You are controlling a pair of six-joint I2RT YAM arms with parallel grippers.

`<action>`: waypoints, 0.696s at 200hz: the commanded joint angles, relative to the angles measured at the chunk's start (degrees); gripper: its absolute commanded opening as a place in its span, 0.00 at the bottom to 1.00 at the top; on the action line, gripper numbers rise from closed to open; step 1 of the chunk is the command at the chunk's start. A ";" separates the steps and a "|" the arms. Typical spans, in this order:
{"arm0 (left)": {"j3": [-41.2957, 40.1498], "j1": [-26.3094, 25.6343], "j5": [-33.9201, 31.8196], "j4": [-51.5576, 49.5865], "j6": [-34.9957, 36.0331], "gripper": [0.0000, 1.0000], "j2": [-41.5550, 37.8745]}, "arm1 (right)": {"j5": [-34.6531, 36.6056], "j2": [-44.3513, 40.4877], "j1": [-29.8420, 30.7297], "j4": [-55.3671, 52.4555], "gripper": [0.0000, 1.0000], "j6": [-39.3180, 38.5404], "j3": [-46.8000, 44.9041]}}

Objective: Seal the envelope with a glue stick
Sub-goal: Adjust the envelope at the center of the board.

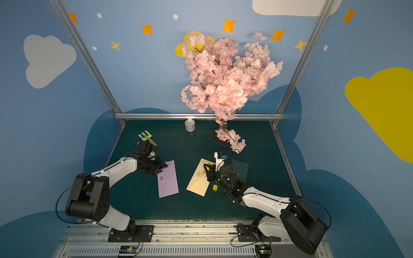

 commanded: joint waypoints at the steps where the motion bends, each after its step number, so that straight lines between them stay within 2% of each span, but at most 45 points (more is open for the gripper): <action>1: 1.00 0.12 3.26 0.85 0.95 0.52 -4.76 | 1.33 -2.37 -0.40 -0.35 0.00 -1.58 0.04; 15: -0.06 0.21 3.56 1.16 1.29 0.55 -7.00 | 1.50 -3.18 -0.47 -0.96 0.00 -2.09 0.14; 31: -1.56 0.16 2.16 -0.06 1.32 0.51 -9.12 | 1.49 -3.76 -0.61 -1.59 0.00 -2.21 0.26; 39: -2.62 0.20 1.46 -0.56 0.71 0.42 -10.03 | 1.36 -3.83 -0.67 -1.75 0.00 -2.17 0.26; 54: -5.53 0.05 1.55 -0.23 -1.40 0.15 -11.55 | 1.32 -3.67 -0.70 -1.91 0.00 -1.88 0.20; 69: -8.27 -0.83 0.71 0.11 -2.95 0.03 -12.80 | 0.99 -3.27 -0.86 -1.64 0.00 -1.55 0.31; 99: -13.84 -2.61 -0.24 3.43 -6.10 0.03 -13.74 | 0.42 -2.46 -0.83 -1.31 0.00 -1.09 0.47; 139: -16.71 -4.34 -1.42 5.37 -7.55 0.02 -11.92 | 0.11 -2.34 -0.79 -1.56 0.00 -0.86 0.64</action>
